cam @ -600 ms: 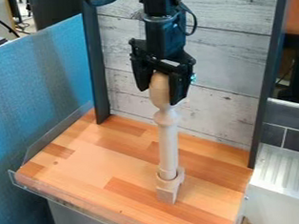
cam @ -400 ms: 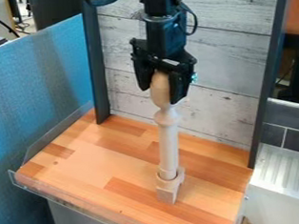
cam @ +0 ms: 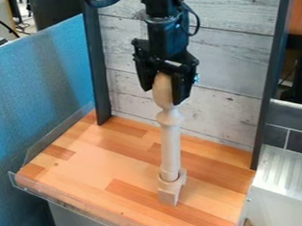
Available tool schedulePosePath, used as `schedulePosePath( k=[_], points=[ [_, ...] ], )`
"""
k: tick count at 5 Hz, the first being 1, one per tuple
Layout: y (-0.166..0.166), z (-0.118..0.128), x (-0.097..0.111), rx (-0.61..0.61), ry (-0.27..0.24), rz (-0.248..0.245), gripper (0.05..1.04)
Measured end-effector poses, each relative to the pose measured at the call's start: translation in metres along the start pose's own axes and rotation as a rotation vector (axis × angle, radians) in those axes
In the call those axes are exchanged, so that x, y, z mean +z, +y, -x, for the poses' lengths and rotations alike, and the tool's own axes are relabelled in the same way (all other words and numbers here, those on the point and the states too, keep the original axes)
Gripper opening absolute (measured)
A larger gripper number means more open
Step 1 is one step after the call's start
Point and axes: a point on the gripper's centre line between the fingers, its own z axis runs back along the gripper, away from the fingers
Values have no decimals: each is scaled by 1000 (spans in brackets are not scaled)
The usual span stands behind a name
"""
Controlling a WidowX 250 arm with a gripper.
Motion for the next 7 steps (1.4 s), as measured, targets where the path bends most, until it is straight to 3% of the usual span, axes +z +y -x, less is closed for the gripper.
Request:
schedulePosePath(
  k=[1, 2, 3, 4, 5, 6, 7],
  points=[
    [11, -3, 18, 36, 29, 56, 890],
    [20, -14, 37, 56, 20, 96, 890],
    [26, -17, 32, 77, 41, 78, 890],
    [45, -34, 14, 148, 44, 27, 890],
    [76, -47, -30, 251, 87, -93, 890],
    [109, -49, -73, 391, 61, -185, 890],
    [129, -45, -103, 476, 21, -249, 890]
  ],
)
